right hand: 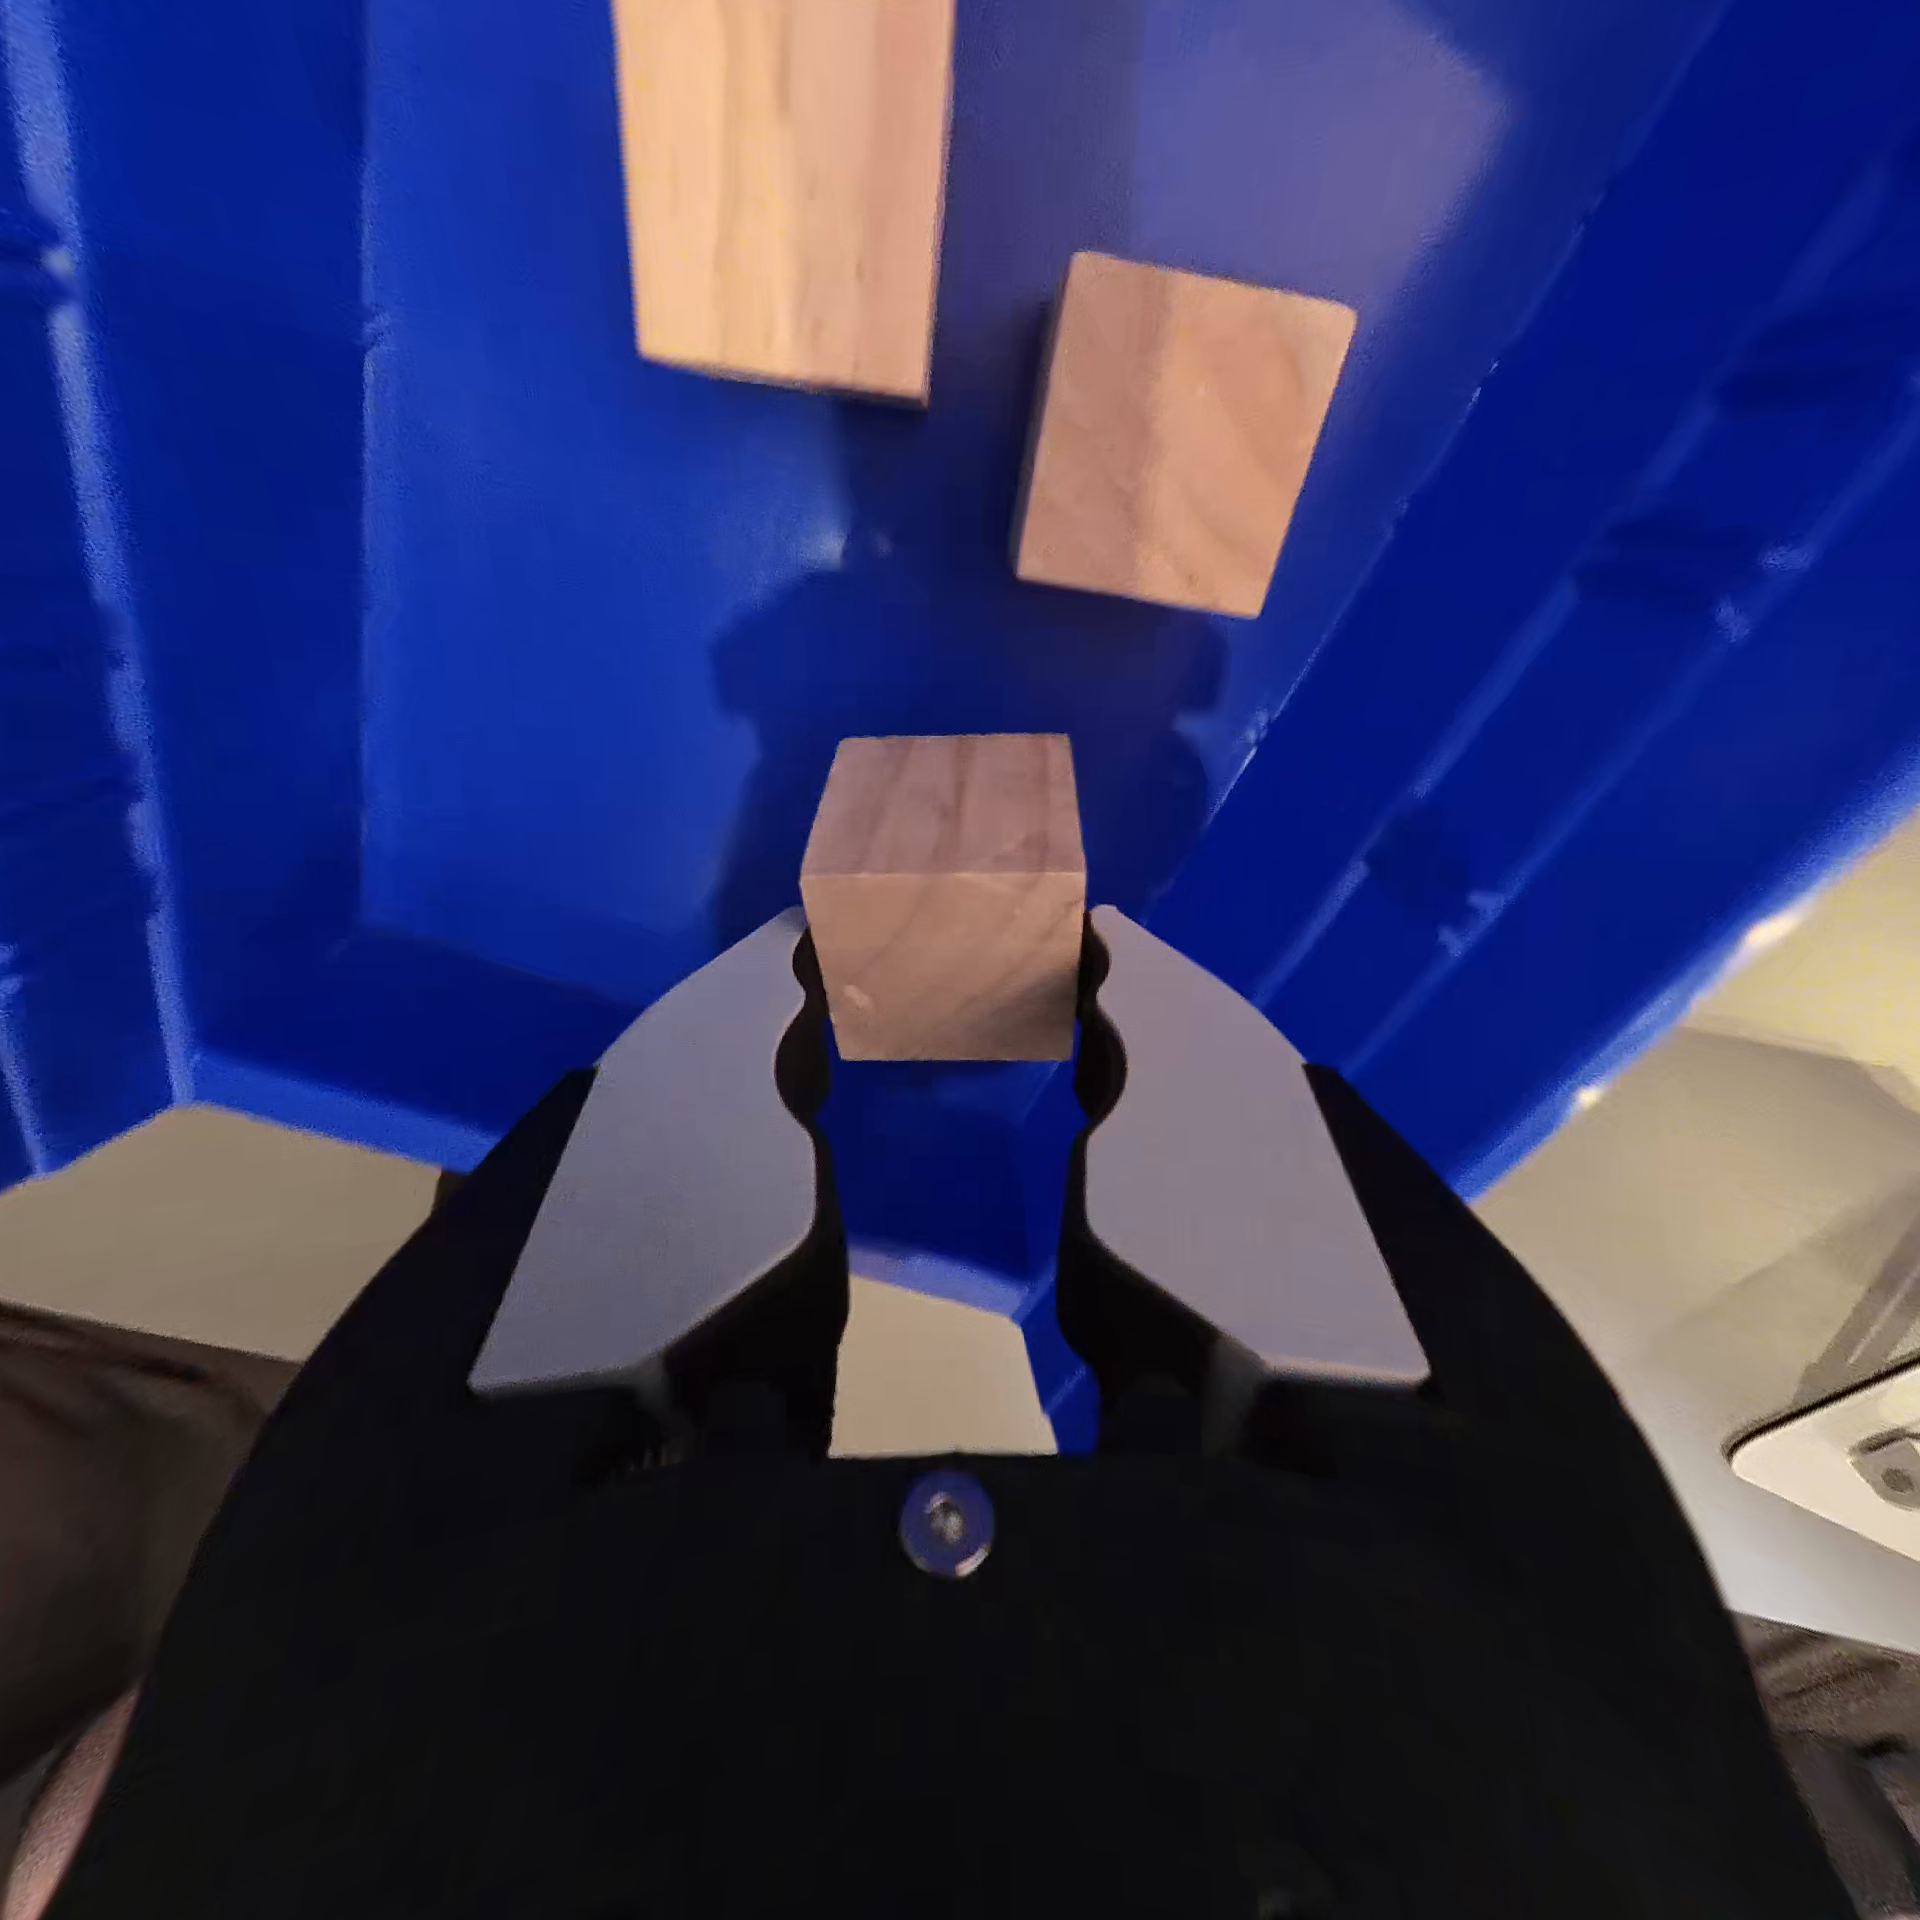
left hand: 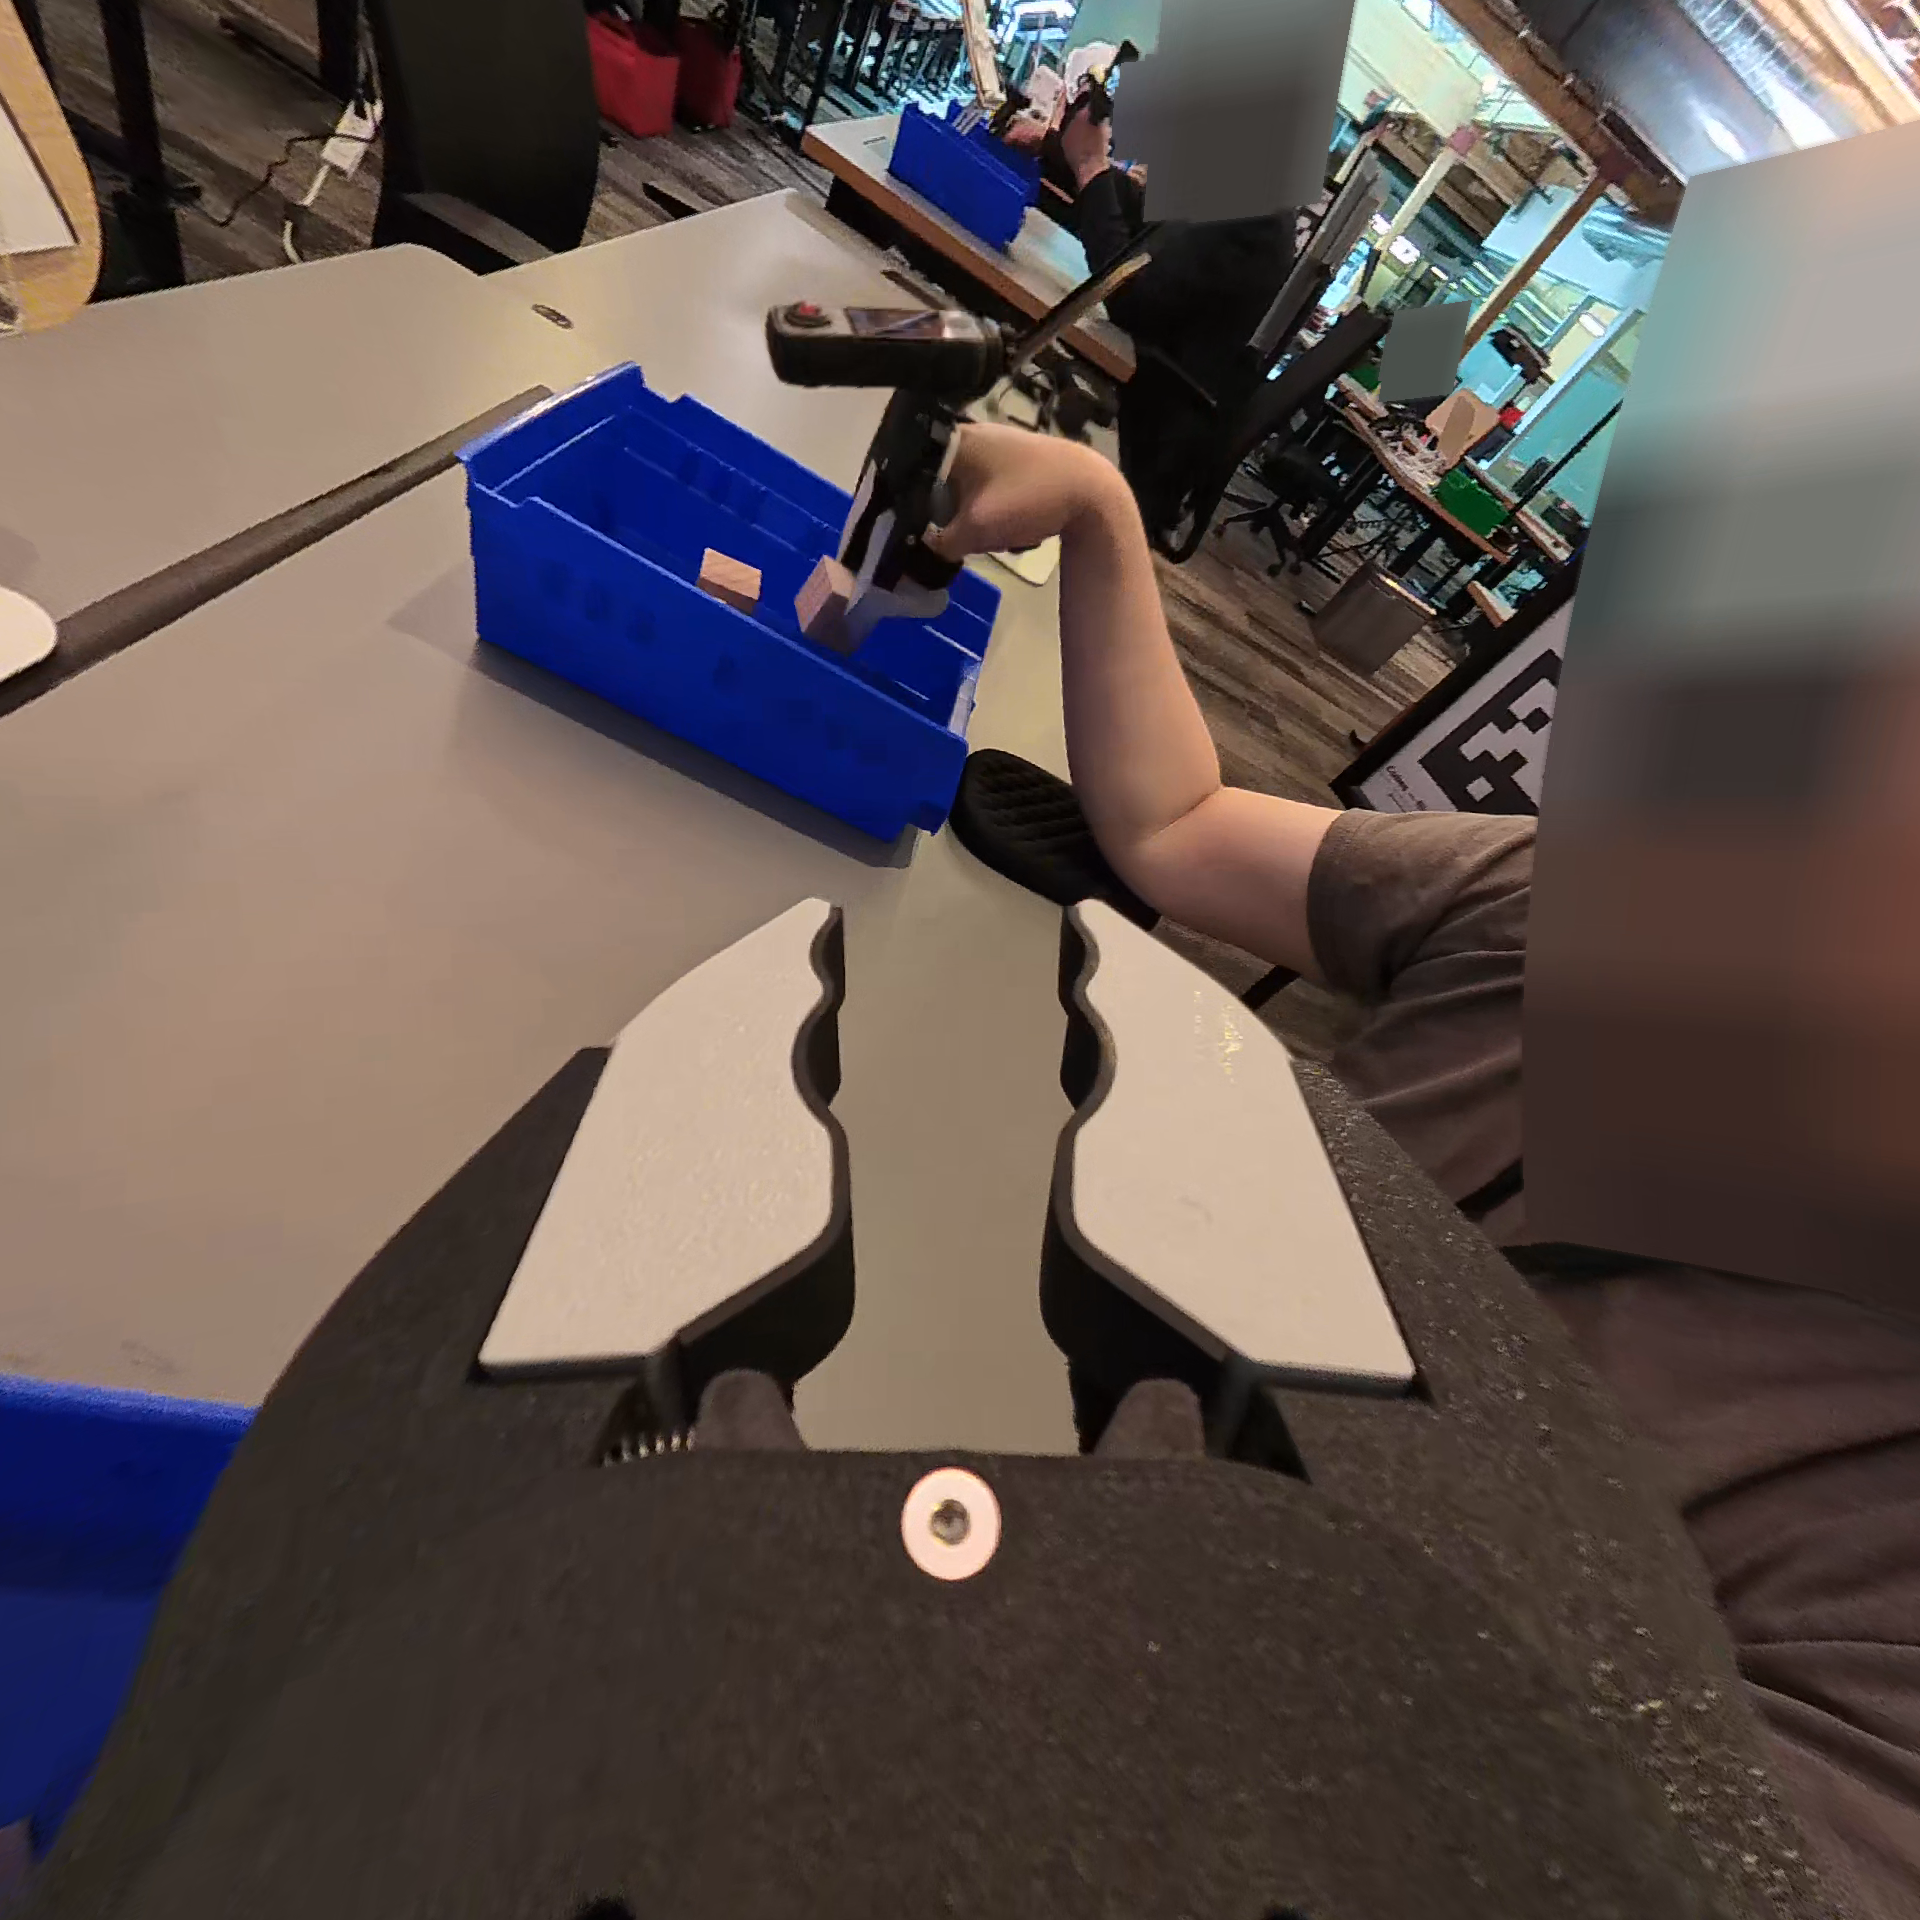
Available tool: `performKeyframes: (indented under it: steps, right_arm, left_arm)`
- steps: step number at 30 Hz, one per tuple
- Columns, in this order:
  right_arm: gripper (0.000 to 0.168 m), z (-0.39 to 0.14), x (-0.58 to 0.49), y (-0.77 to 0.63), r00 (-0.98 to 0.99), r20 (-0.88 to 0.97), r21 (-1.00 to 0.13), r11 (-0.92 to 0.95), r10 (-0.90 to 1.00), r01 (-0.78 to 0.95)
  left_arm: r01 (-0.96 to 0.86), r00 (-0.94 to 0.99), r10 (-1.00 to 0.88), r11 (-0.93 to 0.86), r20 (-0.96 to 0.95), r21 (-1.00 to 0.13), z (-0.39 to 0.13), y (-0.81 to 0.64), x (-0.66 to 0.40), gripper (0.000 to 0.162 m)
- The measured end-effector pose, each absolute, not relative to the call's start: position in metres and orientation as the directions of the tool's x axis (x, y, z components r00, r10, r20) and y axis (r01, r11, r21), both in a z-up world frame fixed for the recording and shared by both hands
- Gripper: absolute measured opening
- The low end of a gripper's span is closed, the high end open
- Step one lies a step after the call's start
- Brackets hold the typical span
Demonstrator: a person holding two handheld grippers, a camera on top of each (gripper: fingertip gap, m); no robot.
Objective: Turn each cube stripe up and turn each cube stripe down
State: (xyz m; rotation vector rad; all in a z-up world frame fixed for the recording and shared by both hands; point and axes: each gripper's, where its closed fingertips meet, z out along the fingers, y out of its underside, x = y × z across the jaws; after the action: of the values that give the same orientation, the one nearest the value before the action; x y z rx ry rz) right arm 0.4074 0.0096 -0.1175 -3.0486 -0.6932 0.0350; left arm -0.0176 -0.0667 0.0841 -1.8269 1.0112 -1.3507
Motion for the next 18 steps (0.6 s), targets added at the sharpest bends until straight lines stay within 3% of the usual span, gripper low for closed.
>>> performKeyframes:
  steps: [6, 10, 15, 18]
  right_arm:
    - [0.047, -0.143, 0.416, 0.018, 0.932, 0.018, 0.067, -0.930, 0.363, 0.361]
    - [0.048, -0.150, 0.415, 0.025, 0.938, 0.006, 0.060, -0.936, 0.348, 0.347]
    - [0.058, -0.123, 0.414, 0.035, 0.931, 0.049, -0.063, -0.929, 0.361, 0.363]
    - [0.057, -0.081, 0.406, 0.038, 0.925, 0.072, -0.231, -0.896, 0.374, 0.380]
  left_arm:
    - [-0.210, 0.184, -0.866, -0.497, 0.465, -0.842, 0.083, -0.066, -0.018, 0.039]
    - [-0.222, 0.197, -0.858, -0.511, 0.475, -0.831, 0.078, -0.063, -0.017, 0.039]
    - [-0.222, 0.227, -0.862, -0.499, 0.453, -0.838, 0.079, -0.061, -0.024, 0.039]
    - [-0.208, 0.350, -0.851, -0.477, 0.390, -0.854, 0.080, -0.050, -0.047, 0.039]
